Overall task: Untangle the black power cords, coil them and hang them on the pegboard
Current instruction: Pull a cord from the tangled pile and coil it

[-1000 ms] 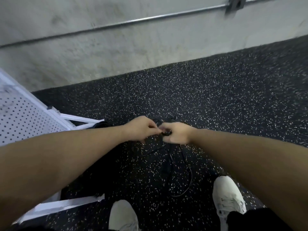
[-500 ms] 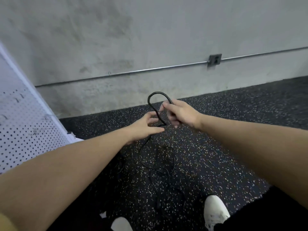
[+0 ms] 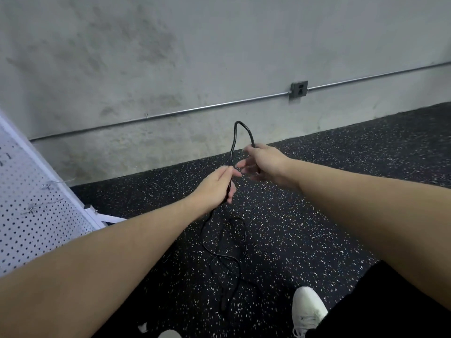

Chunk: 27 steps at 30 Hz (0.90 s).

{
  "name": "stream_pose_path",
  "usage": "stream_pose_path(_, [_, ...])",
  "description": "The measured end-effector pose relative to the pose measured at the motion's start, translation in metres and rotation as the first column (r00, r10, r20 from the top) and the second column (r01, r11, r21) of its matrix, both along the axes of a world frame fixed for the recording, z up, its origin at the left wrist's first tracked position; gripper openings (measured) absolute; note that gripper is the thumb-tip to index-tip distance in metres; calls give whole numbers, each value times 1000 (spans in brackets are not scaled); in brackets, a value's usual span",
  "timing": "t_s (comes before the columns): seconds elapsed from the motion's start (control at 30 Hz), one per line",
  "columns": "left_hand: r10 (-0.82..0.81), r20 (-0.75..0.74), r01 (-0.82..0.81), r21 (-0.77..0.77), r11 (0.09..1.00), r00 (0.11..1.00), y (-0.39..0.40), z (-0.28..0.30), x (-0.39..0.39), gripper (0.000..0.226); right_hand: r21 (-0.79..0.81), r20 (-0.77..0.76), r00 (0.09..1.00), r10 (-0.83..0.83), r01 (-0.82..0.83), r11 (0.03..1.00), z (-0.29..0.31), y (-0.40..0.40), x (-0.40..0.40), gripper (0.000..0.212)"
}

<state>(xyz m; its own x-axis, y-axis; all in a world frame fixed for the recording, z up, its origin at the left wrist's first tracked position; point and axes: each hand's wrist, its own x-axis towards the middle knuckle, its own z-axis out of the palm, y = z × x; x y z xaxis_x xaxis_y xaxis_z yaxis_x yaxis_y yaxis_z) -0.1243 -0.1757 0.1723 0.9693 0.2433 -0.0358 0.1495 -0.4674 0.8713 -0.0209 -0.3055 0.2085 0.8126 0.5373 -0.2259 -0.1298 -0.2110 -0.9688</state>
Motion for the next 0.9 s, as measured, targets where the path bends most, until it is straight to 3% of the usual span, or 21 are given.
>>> stream_pose_path(0.1, [26, -44, -28, -45, 999, 999, -13, 2, 8, 64, -39, -13, 995, 96, -96, 995, -1, 10, -11, 26])
stream_pose_path(0.17, [71, -53, -80, -195, 977, 996, -17, 2, 14, 76, 19, -44, 988, 146, -145, 989, 0, 17, -17, 30])
stream_pose_path(0.27, [127, 23, -102, -469, 877, 992, -14, 11, 17, 36, -1, 7, 983, 182, -182, 983, 4, 18, -15, 40])
stream_pose_path(0.33, [70, 11, -56, -485, 873, 997, -11, 14, 16, 24, -29, -9, 967, 254, -254, 967, 1, 14, -11, 43])
stream_pose_path(0.47, [11, -53, -41, -607, 793, 999, -11, 19, 13, 26, 122, -120, 928, 353, -339, 933, -10, 9, -9, 46])
stream_pose_path(0.53, [45, -44, -63, -707, 704, 998, -8, 27, 14, 35, 206, -132, 904, 407, -376, 903, -15, 9, -10, 55])
stream_pose_path(0.6, [54, -37, -61, -803, 592, 998, -3, 33, 14, 35, 228, -69, 893, 445, -420, 879, -19, 10, -16, 49])
stream_pose_path(0.7, [40, -24, -42, -848, 528, 999, 5, 36, 9, 35, 109, 44, 878, 477, -479, 871, -23, 9, -29, 26])
stream_pose_path(0.77, [40, -36, -52, -849, 525, 999, 10, 38, 6, 31, -96, 156, 777, 609, -602, 793, -22, 6, -36, 18])
stream_pose_path(0.83, [58, -73, -93, -816, 570, 996, 15, 38, 4, 28, -339, 228, 659, 717, -636, 693, -21, 8, -40, 22])
stream_pose_path(0.9, [121, -116, -166, -761, 627, 986, 22, 34, 3, 29, -481, 296, 625, 722, -555, 678, -24, 10, -38, 26])
